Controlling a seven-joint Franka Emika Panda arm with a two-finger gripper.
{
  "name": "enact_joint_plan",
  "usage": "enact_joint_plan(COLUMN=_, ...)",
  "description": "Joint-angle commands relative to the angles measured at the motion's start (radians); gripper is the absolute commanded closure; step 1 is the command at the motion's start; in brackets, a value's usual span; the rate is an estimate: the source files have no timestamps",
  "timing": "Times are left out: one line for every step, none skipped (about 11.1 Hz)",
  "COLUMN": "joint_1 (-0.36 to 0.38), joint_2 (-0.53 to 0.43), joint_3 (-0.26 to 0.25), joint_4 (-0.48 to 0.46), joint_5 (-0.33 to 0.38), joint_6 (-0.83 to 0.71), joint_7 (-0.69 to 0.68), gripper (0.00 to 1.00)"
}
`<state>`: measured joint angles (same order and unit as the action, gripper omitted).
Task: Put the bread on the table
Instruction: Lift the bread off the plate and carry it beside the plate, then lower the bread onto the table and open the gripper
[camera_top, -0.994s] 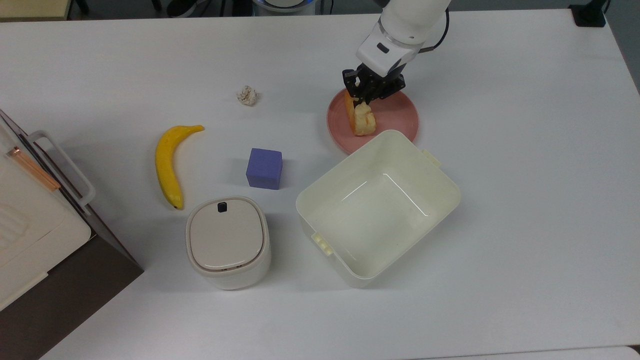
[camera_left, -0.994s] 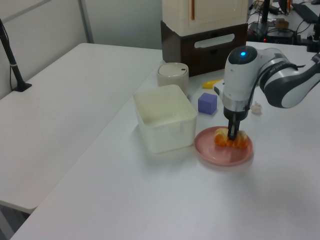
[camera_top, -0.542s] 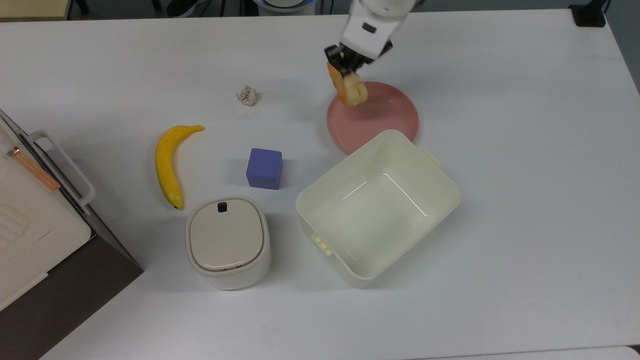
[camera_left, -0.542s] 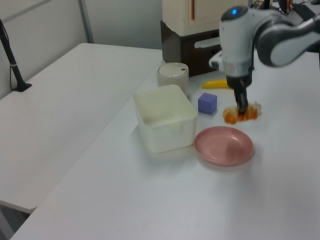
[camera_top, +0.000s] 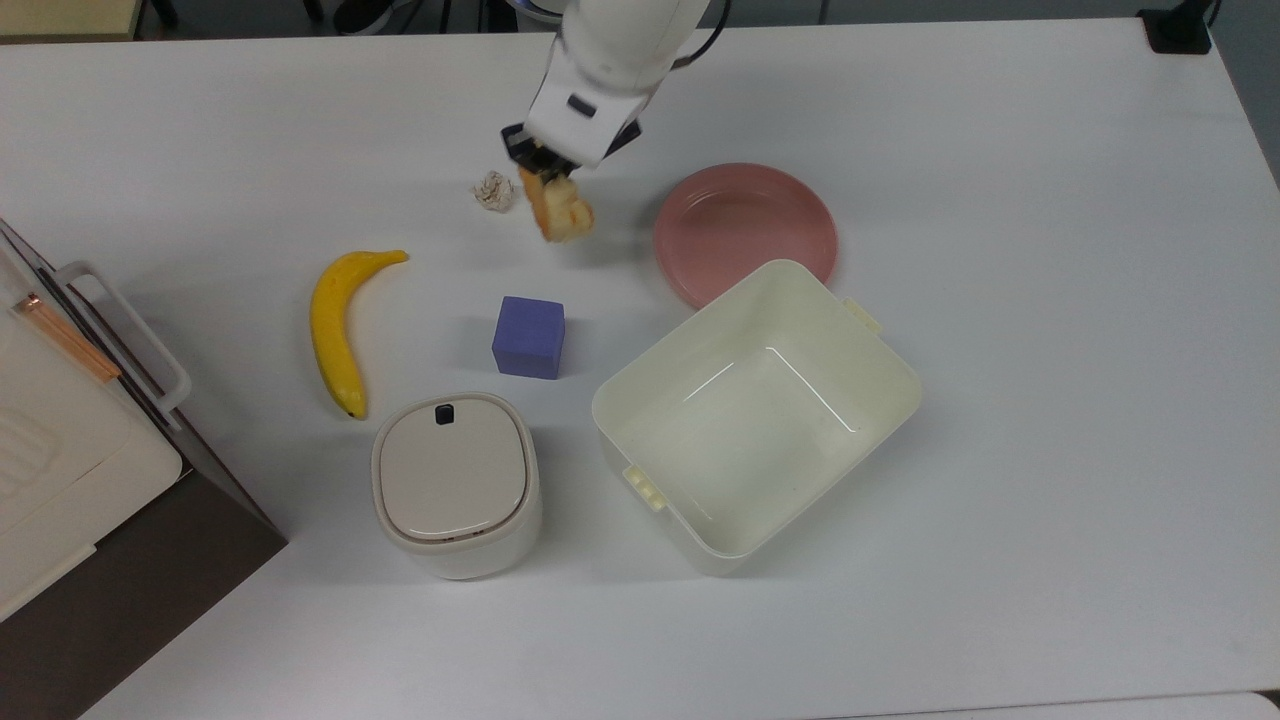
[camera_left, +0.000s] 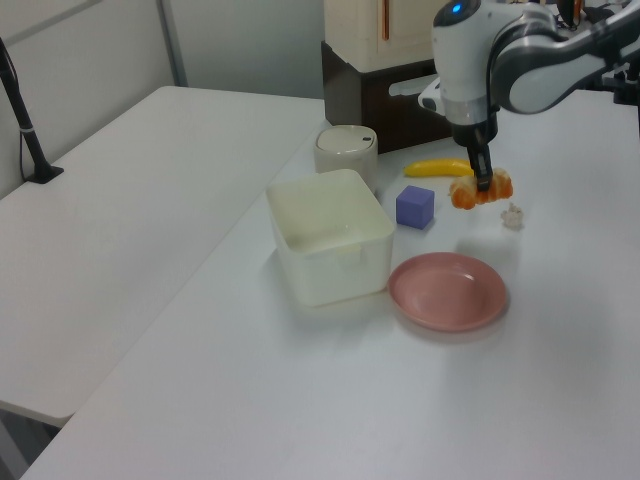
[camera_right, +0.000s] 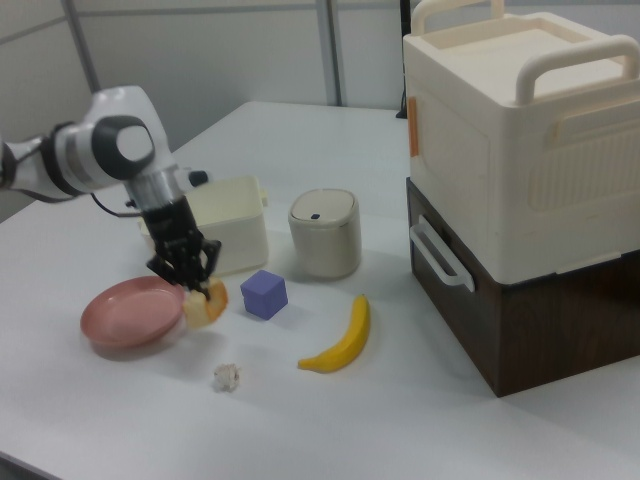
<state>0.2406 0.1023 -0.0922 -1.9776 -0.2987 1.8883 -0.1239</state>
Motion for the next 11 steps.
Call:
enact_joint_plan(joint_1=-0.015, joint_2=0.06, joint_3=0.0, joint_4=-0.02, joint_5=-0.04, joint_6=0.072, joint_7=-0.002, gripper=1.0)
enact_joint_plan(joint_1=-0.012, joint_2=0.06, joint_3=0.0, joint_4=-0.021, joint_5=-0.042, joint_6=0.072, joint_7=-0.002, gripper=1.0)
enact_joint_plan(joint_1=-0.008, joint_2=0.06, joint_3=0.002, joint_4=-0.021, joint_5=-0.04, joint_6=0.071, joint_7=0.001, gripper=1.0)
enact_joint_plan(joint_1=-0.004, joint_2=0.06, joint_3=0.005, joint_4=-0.02, joint_5=-0.04, joint_6=0.072, joint_7=0.022, gripper=1.0)
enact_joint_plan(joint_1=-0.004, joint_2=0.06, joint_3=0.006, joint_4=-0.017, joint_5=-0.039, joint_6=0.074, joint_7=0.039, gripper=1.0)
enact_joint_plan(joint_1=-0.003, joint_2=0.06, joint_3=0.009, joint_4=-0.012, joint_5=-0.031, joint_6=0.074, joint_7=0.056, gripper=1.0)
enact_joint_plan(joint_1=-0.001, joint_2=0.06, joint_3=0.011, joint_4=-0.007, joint_5=-0.025, joint_6=0.093, joint_7=0.081, gripper=1.0)
enact_joint_plan(joint_1=-0.001, joint_2=0.069, joint_3=0.012, joint_4=-0.007, joint_5=-0.02, joint_6=0.132, joint_7=0.114, gripper=1.0)
enact_joint_plan(joint_1=0.006, joint_2=0.08, joint_3=0.012, joint_4=0.0, joint_5=-0.019, joint_6=0.181, joint_7=0.163, gripper=1.0)
enact_joint_plan(joint_1=0.02, joint_2=0.109, joint_3=0.012, joint_4=0.012, joint_5=-0.019, joint_6=0.213, joint_7=0.2, gripper=1.0)
enact_joint_plan(joint_1=0.029, joint_2=0.131, joint_3=0.02, joint_4=0.028, joint_5=-0.02, joint_6=0.222, joint_7=0.237, gripper=1.0)
